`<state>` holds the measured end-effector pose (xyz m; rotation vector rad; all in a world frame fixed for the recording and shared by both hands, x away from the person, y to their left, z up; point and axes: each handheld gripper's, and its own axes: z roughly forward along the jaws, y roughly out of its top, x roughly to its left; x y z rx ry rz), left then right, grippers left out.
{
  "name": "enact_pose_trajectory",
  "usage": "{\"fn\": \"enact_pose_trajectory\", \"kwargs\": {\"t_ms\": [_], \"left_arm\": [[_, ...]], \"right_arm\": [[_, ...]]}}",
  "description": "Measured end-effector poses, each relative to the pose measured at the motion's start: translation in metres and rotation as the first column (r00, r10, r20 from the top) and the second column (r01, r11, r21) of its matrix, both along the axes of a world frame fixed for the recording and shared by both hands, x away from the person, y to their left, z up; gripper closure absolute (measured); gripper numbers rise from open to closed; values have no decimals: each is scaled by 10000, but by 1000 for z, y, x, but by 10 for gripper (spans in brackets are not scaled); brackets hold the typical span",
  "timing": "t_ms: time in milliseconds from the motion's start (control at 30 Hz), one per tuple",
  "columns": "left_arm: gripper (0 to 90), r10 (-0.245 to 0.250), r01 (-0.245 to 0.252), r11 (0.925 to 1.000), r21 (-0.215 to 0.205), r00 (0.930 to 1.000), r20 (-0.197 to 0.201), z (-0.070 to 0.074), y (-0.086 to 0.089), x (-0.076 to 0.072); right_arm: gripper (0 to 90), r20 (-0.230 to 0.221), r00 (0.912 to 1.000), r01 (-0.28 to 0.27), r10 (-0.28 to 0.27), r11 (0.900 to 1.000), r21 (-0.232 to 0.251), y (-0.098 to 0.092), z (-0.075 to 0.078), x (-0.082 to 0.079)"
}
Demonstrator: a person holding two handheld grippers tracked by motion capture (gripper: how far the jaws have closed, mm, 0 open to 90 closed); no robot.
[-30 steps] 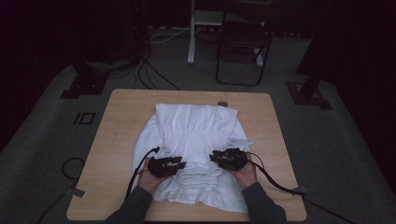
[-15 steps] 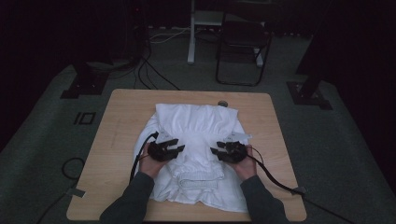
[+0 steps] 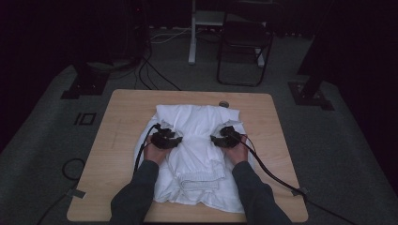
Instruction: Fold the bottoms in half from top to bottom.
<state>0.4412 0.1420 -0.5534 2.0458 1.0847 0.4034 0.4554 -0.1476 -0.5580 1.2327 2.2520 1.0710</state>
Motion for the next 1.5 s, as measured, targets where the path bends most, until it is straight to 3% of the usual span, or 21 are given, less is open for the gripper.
{"fn": "enact_pose_trajectory", "kwargs": {"t_ms": [200,567,600,667,700,767,833,867,933,1033,1133,1233,1300,1367,1500], "left_arm": [[531,8,-8,9999,-121,10000,41,-3,1,-23],[529,33,-31,9998,-173,9999,150,-6,1,-88],[530,79,-76,9999,-87,9995,290,-4,1,-93],[531,296,-301,9995,33,9951,946,4,1,-97],[519,503,-510,9987,22,9900,1315,13,4,-94],[476,852,-840,9964,-141,9845,1536,28,9,-82],[455,1370,-1361,9905,-176,9737,1822,44,19,-60],[437,1517,-1506,9884,-199,9714,1826,48,23,-51],[415,2075,-2058,9782,-269,9671,1474,51,32,-27],[364,2656,-2675,9635,105,9600,885,42,39,3],[301,3044,-3068,9488,758,9516,414,26,42,21],[262,3362,-3331,9402,713,9411,-360,11,49,31],[261,3408,-3390,9399,398,9387,-517,6,54,32],[256,3331,-3329,9429,130,9412,-569,3,56,32],[260,3146,-3139,9492,219,9476,-554,3,57,32]], "right_arm": [[443,-44,9997,-248,249,9997,88,-3,-2,-15],[443,291,9955,-901,897,9959,120,-9,-8,-76],[443,316,9950,-946,943,9955,77,-9,-9,-81],[443,421,9936,-1047,1048,9945,-44,-8,-9,-86],[443,427,9937,-1038,1039,9946,-44,-8,-9,-87],[443,405,9939,-1031,1030,9947,-13,-8,-9,-87],[443,405,9938,-1033,1033,9947,-24,-8,-9,-87],[443,416,9937,-1036,1036,9946,-14,-8,-9,-87],[443,416,9937,-1038,1037,9946,10,-8,-10,-87],[443,400,9938,-1043,1041,9945,51,-9,-10,-87],[444,382,9932,-1104,1100,9938,84,-10,-10,-86],[444,345,9928,-1151,1146,9932,151,-11,-9,-86],[444,355,9929,-1139,1133,9934,129,-10,-9,-86],[444,354,9929,-1143,1138,9934,122,-10,-9,-86],[444,241,9928,-1176,1174,9930,84,-10,-8,-85]]}}
